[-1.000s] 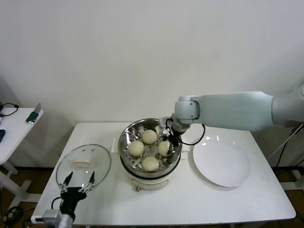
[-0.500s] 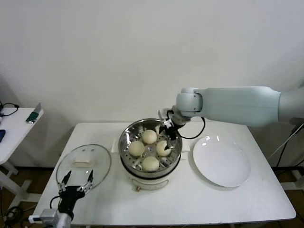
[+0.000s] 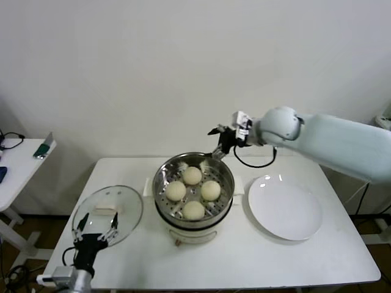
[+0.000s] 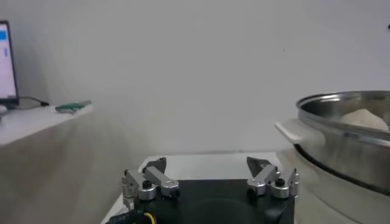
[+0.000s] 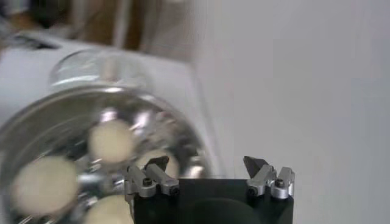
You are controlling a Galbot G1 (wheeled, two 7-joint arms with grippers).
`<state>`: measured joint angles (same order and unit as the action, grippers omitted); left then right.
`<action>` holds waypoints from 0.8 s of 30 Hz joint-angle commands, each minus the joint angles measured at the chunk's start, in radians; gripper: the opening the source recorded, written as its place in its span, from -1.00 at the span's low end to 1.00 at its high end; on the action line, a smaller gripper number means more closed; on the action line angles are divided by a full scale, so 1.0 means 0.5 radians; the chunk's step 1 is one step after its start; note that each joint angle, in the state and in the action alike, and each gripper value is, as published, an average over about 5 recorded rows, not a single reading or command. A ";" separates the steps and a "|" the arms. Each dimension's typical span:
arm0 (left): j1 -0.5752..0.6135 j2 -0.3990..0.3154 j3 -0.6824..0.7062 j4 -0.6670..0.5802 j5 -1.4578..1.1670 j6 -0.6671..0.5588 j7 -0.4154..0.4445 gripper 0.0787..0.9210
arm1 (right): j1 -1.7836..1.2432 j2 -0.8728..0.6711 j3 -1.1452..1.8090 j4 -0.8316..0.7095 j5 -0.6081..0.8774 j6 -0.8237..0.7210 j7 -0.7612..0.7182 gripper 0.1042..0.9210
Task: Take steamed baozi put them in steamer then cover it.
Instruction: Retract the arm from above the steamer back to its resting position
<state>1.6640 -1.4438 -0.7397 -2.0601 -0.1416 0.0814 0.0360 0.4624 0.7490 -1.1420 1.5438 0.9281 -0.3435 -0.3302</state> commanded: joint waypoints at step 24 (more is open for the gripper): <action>-0.090 0.092 0.033 0.123 0.904 -0.206 -0.351 0.77 | -4.152 0.451 3.653 0.336 -0.841 1.259 0.338 0.76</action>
<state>1.6204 -1.4163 -0.7199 -2.0055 0.1190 -0.0055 -0.0676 -1.1125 0.7674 0.3525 1.6835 0.6260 0.0373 -0.1392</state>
